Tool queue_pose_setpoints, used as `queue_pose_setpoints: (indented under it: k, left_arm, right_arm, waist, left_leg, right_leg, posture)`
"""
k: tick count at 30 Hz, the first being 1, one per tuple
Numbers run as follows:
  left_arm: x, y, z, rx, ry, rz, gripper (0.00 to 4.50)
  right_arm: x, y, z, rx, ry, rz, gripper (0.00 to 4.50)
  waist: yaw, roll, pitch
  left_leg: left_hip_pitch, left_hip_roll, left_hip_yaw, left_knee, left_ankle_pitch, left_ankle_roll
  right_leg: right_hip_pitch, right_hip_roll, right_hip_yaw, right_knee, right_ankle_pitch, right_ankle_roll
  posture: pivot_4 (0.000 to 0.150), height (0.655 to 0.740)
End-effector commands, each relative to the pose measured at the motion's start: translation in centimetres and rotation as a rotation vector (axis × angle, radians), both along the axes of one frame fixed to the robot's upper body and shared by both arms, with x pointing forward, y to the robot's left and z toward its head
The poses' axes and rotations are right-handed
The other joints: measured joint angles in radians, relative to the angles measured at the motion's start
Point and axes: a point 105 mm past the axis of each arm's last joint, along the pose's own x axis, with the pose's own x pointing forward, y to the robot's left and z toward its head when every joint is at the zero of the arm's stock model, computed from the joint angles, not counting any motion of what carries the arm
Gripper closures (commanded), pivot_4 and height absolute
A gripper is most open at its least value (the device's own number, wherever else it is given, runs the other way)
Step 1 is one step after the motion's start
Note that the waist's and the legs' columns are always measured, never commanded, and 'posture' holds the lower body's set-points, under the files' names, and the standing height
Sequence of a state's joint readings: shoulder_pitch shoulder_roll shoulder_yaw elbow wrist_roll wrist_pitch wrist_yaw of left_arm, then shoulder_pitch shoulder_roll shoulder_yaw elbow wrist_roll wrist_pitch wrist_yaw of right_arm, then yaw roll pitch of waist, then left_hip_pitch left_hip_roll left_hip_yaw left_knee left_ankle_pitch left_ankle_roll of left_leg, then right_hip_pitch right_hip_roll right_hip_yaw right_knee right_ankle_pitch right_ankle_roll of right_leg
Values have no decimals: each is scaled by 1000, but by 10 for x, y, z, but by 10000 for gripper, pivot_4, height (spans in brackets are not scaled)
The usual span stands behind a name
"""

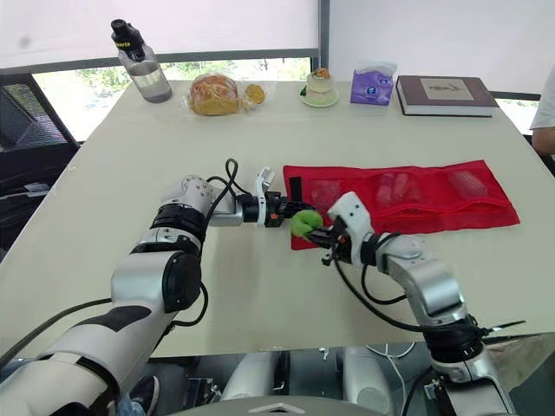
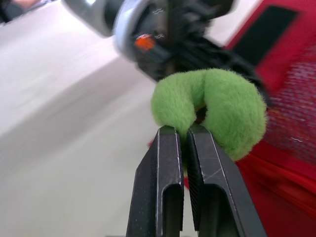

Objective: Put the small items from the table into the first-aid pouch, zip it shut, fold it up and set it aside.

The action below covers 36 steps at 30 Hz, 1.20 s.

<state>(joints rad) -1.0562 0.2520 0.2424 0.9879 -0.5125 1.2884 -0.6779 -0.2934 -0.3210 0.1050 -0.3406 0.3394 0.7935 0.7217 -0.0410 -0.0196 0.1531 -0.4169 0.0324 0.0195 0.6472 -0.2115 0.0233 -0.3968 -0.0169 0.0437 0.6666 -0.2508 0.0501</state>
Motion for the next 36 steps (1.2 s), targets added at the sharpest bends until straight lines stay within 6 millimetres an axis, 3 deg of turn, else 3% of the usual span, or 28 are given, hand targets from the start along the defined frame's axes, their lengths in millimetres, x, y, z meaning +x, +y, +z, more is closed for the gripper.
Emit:
queue_pose_setpoints:
  k: [1, 6, 17, 21, 26, 36]
  left_arm:
    - [-1, 25, -25, 108, 21, 58, 45000]
    - [0, 37, -31, 156, -31, 50, 45000]
    - [-12, 57, -27, 272, -302, -202, 45000]
    - [-11, 76, -29, 340, -367, -231, 45000]
    - [-6, 102, -28, 434, -439, -243, 45000]
    - [-5, 172, -26, 736, -557, -293, 45000]
  right_arm:
    - [5, -23, 19, 70, -35, -102, 44674]
    - [22, -63, 14, 4, -57, -281, 44674]
    - [30, -103, 16, 11, -77, -463, 44674]
    - [32, -123, 17, -13, -85, -531, 44674]
    - [34, -165, 20, -62, -104, -663, 44674]
    - [29, -241, 15, -177, -130, -931, 44674]
  waist:
    - [0, 0, 0]
    - [-3, 0, 0]
    - [-8, 2, -1]
    - [-9, 1, -1]
    - [-9, 1, 0]
    - [-28, 1, 0]
  left_leg:
    - [0, 0, 0, 0, 0, 0]
    - [1, 0, 1, -1, 0, 0]
    - [2, 4, 5, -8, 0, 0]
    - [1, 5, 5, -10, 0, 0]
    - [0, 5, 6, -11, 0, 0]
    - [3, 7, 6, -12, 0, 0]
  right_leg:
    - [0, 0, 0, 0, 0, 0]
    - [0, 0, 1, -1, 0, 0]
    - [-5, 6, 8, -2, 1, -5]
    - [-7, 7, 9, -2, 0, -5]
    - [-7, 7, 9, -3, -1, -5]
    - [-8, 11, 11, -2, -3, -7]
  posture:
    - [1500, 7400]
    - [1500, 7400]
    - [1500, 7400]
    - [1500, 7400]
    - [1500, 7400]
    - [1500, 7400]
